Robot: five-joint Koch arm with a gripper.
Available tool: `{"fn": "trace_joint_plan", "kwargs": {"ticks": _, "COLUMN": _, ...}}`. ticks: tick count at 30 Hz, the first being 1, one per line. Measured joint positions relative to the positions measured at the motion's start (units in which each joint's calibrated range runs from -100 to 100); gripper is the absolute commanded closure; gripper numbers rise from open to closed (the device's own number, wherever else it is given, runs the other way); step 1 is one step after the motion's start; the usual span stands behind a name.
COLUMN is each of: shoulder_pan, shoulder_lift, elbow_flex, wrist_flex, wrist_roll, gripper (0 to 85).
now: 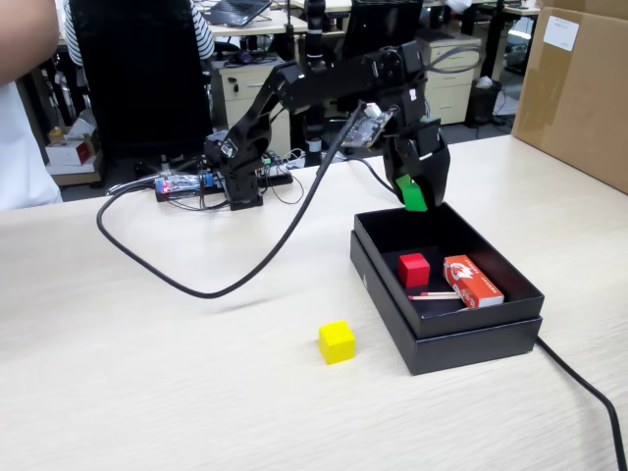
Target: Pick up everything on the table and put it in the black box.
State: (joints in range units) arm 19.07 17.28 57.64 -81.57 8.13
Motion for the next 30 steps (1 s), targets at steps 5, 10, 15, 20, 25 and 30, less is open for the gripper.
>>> {"fn": "trace_joint_plan", "kwargs": {"ticks": 5, "shoulder_pan": 0.0, "shoulder_lift": 6.2, "elbow_flex": -0.2, "wrist_flex": 0.0, "wrist_roll": 0.6, "gripper": 84.6}}
{"fn": "trace_joint_plan", "kwargs": {"ticks": 10, "shoulder_pan": 0.0, "shoulder_lift": 10.7, "elbow_flex": -0.1, "wrist_flex": 0.1, "wrist_roll": 0.8, "gripper": 84.5}}
{"fn": "trace_joint_plan", "kwargs": {"ticks": 15, "shoulder_pan": -0.3, "shoulder_lift": 13.9, "elbow_flex": 0.0, "wrist_flex": 0.1, "wrist_roll": 0.8, "gripper": 78.7}}
{"fn": "trace_joint_plan", "kwargs": {"ticks": 20, "shoulder_pan": -0.6, "shoulder_lift": 15.1, "elbow_flex": 0.2, "wrist_flex": 0.1, "wrist_roll": 1.0, "gripper": 57.2}}
{"fn": "trace_joint_plan", "kwargs": {"ticks": 25, "shoulder_pan": -1.0, "shoulder_lift": 15.0, "elbow_flex": -2.6, "wrist_flex": 0.2, "wrist_roll": 1.1, "gripper": 38.6}}
{"fn": "trace_joint_plan", "kwargs": {"ticks": 30, "shoulder_pan": -1.8, "shoulder_lift": 10.5, "elbow_flex": -2.9, "wrist_flex": 0.2, "wrist_roll": 1.0, "gripper": 38.6}}
